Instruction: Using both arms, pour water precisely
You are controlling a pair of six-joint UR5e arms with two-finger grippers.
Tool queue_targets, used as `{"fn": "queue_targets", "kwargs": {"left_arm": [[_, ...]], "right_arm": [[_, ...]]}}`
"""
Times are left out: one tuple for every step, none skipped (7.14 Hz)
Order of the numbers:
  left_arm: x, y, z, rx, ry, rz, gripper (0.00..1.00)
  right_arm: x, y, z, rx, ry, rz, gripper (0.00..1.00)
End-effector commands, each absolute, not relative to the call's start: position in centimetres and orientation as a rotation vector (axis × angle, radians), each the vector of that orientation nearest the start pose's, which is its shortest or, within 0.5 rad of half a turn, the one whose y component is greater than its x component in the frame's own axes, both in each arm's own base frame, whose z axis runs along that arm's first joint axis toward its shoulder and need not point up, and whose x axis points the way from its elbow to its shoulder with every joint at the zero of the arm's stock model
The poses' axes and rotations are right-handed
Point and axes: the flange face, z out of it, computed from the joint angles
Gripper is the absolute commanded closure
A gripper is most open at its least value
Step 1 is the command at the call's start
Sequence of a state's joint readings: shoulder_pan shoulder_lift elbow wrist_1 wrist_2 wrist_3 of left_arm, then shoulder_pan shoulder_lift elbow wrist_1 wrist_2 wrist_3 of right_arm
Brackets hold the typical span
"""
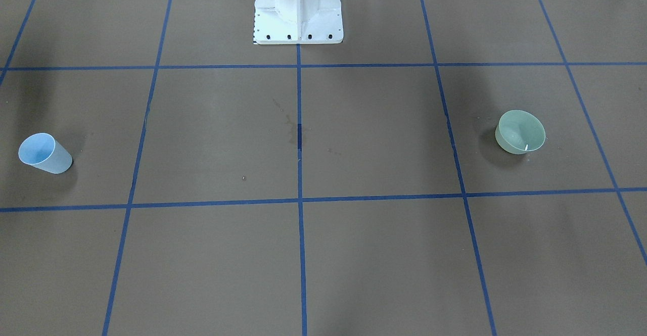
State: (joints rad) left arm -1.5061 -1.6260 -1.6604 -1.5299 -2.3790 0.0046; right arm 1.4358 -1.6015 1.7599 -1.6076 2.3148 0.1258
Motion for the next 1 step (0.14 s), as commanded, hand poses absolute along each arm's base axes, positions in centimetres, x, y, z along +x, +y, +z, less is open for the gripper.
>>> {"fn": "queue_targets", "kwargs": {"left_arm": [[-2.84, -51.37, 59.5, 0.063, 0.809, 0.102, 0.0]], "right_arm": [[0.04, -48.66, 58.55, 0.02, -0.752, -0.056, 0.0]]}}
